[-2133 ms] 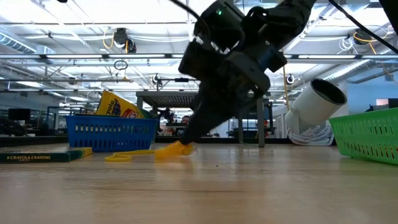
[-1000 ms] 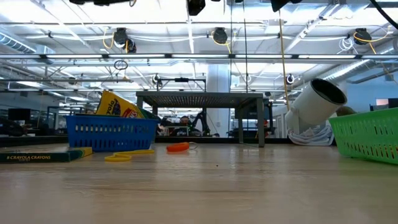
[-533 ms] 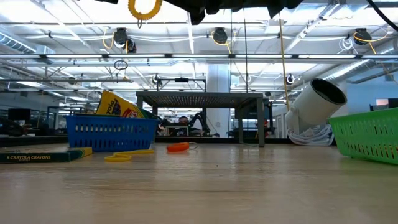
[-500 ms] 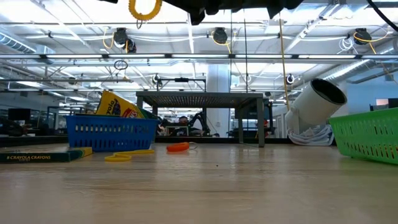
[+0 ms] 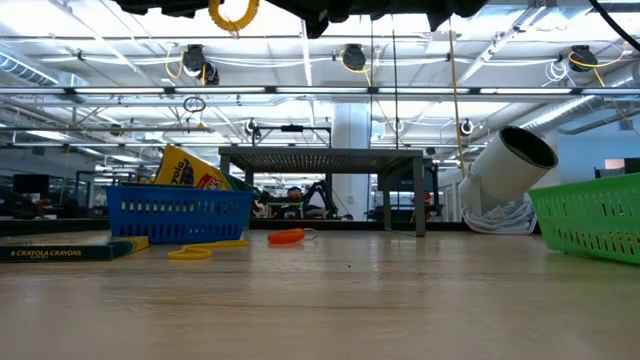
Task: Pick & Place Office Desk Supplies
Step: Put the yellow spiral keychain into the red bin
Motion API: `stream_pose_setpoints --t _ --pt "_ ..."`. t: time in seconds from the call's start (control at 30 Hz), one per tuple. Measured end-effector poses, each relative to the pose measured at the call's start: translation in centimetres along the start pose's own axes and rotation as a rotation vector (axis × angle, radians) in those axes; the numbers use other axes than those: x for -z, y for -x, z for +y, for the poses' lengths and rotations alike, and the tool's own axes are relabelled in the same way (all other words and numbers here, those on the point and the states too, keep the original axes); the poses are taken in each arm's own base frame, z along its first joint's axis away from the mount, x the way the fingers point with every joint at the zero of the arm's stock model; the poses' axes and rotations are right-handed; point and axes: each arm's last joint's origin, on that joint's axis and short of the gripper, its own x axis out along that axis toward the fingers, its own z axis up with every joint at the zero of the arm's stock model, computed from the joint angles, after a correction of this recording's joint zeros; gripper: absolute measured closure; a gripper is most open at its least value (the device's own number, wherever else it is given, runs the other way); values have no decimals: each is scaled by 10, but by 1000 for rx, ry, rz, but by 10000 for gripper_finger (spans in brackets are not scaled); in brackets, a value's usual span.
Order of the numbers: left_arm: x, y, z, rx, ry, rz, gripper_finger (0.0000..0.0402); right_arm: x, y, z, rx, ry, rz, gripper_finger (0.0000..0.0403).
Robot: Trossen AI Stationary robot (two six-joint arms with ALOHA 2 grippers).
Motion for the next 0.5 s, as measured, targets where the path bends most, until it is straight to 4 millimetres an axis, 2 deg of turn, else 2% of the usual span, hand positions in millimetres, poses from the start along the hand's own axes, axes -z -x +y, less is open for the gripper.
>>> stream_pose_setpoints --t 0.27,0.5 --pt "2 0 2 -75 -2 42 300 0 0 0 0 -1 -1 403" --pt "9 -10 2 -134 5 107 300 -2 0 0 4 1 -20 403"
